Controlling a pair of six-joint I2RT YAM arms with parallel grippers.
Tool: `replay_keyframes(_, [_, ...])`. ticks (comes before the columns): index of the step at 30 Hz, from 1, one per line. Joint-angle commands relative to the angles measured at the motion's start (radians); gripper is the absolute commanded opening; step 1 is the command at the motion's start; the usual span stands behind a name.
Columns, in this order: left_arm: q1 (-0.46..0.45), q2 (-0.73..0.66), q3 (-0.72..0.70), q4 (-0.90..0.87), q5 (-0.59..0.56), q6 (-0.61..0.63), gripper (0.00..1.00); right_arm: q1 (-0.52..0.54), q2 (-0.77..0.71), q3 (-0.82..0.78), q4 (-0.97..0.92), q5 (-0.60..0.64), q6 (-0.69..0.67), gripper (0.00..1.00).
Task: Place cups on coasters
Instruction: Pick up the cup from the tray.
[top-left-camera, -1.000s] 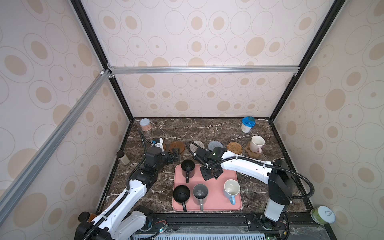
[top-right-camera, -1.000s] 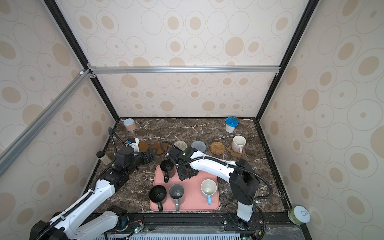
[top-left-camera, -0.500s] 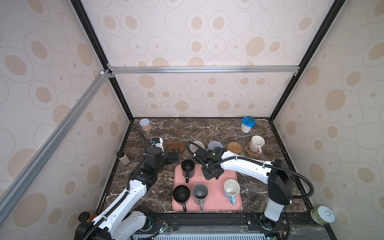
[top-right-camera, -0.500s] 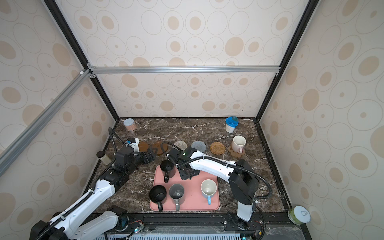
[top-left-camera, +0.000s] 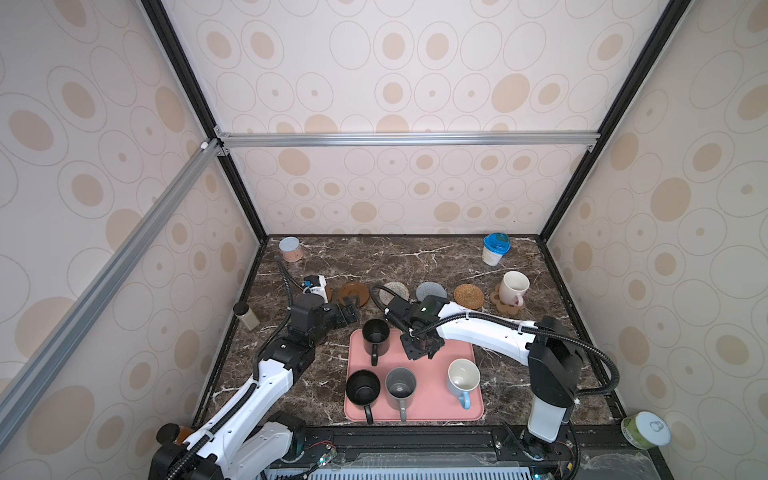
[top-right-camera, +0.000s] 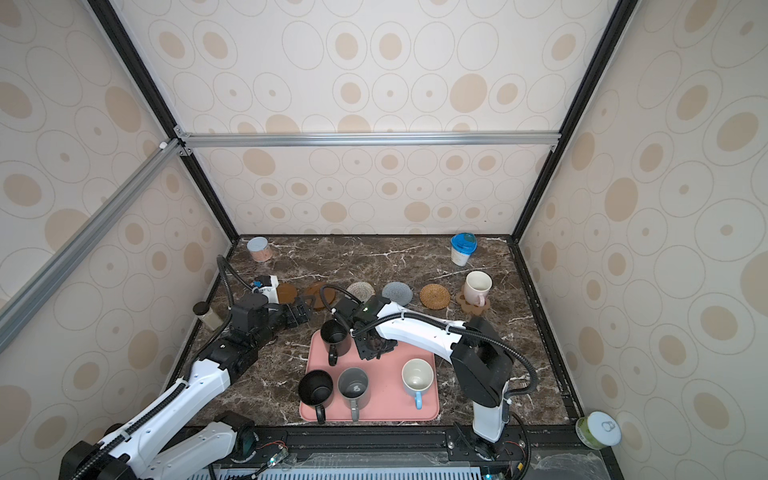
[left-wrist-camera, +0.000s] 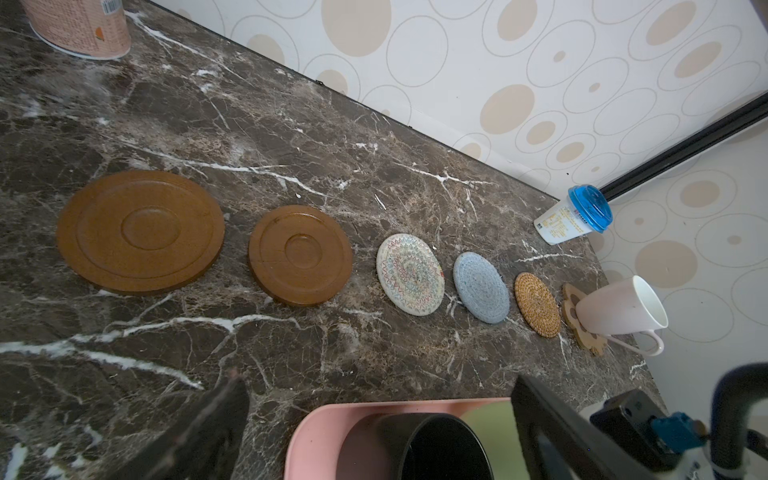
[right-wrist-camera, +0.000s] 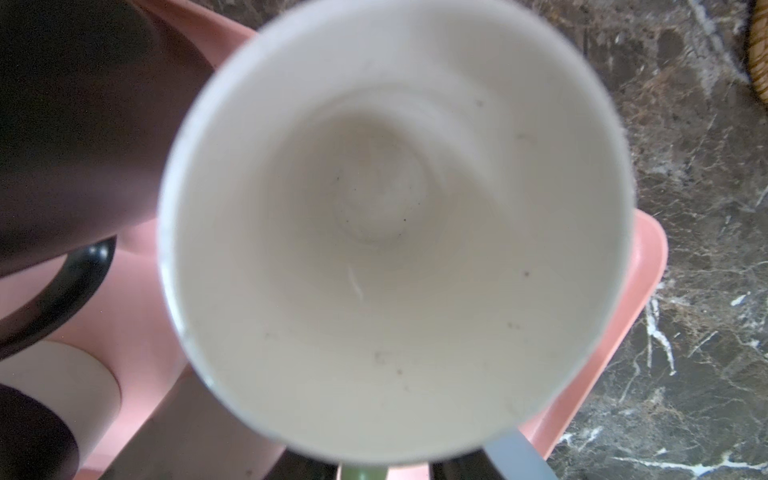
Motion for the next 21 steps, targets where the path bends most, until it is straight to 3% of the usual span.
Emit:
replay_keyframes(1, [-0.005,-0.018,0.001,0.010,-0.005,-0.010,1.00,0.002,0.021,-0.012,0.014,0.009,0.012,0.34])
replay_keyframes(21, [-0.006,-0.027,0.001,0.003,-0.007,-0.010,1.00,0.002,0.027,-0.040,0.037,0.020,0.017,0.16])
